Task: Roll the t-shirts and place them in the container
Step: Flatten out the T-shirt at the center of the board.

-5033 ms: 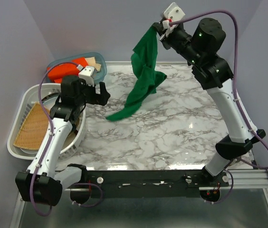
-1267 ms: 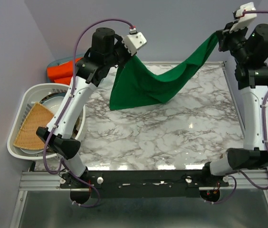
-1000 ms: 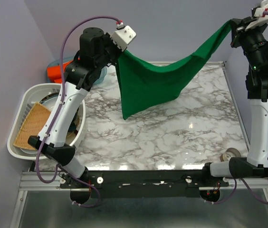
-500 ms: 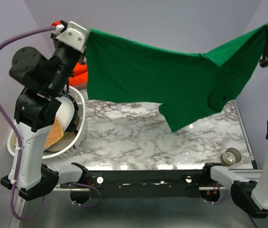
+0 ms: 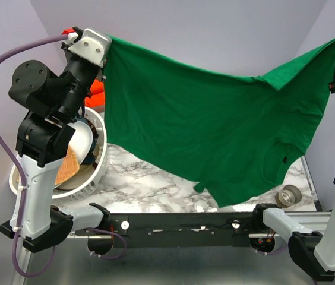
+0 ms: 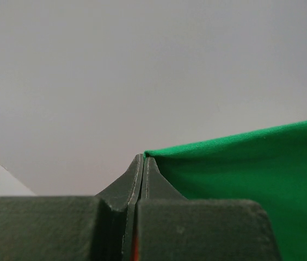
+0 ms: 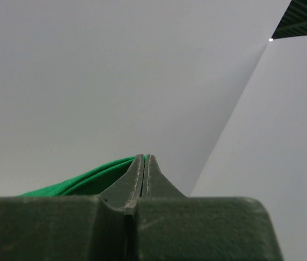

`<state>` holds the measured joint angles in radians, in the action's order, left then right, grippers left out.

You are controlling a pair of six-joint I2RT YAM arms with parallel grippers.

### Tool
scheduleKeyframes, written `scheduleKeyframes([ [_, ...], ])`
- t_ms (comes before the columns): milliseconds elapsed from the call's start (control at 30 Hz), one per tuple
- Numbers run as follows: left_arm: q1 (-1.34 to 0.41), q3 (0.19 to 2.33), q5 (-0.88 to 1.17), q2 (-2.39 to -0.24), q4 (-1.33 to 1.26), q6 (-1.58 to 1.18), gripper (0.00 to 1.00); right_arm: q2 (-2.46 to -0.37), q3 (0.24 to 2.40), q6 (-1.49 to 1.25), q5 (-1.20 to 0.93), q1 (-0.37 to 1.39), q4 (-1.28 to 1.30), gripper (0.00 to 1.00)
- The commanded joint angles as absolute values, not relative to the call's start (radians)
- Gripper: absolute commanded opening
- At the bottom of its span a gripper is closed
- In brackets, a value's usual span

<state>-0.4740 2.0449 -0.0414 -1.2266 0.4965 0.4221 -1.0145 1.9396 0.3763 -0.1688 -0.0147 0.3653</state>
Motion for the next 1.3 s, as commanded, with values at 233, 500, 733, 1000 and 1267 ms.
scheduleKeyframes([
  [233, -0.453, 2.072, 0.031, -1.177, 0.500, 0.399, 0.00, -0.980, 2.068, 0.411, -0.147, -0.017, 0.439, 0.00],
  [500, -0.407, 2.051, 0.129, -1.102, 0.520, 0.371, 0.00, -0.885, 2.045, 0.379, -0.182, -0.018, 0.483, 0.01],
  [733, -0.365, 2.042, 0.179, -1.039, 0.523, 0.347, 0.00, -0.816, 2.042, 0.370, -0.195, -0.031, 0.509, 0.00],
  [1000, -0.321, 2.029, 0.262, -0.988, 0.520, 0.321, 0.00, -0.813, 2.157, 0.394, -0.183, -0.031, 0.546, 0.00],
  [1267, -0.319, 2.011, 0.301, -1.061, 0.465, 0.356, 0.00, -0.856, 2.103, 0.431, -0.153, -0.031, 0.473, 0.00],
])
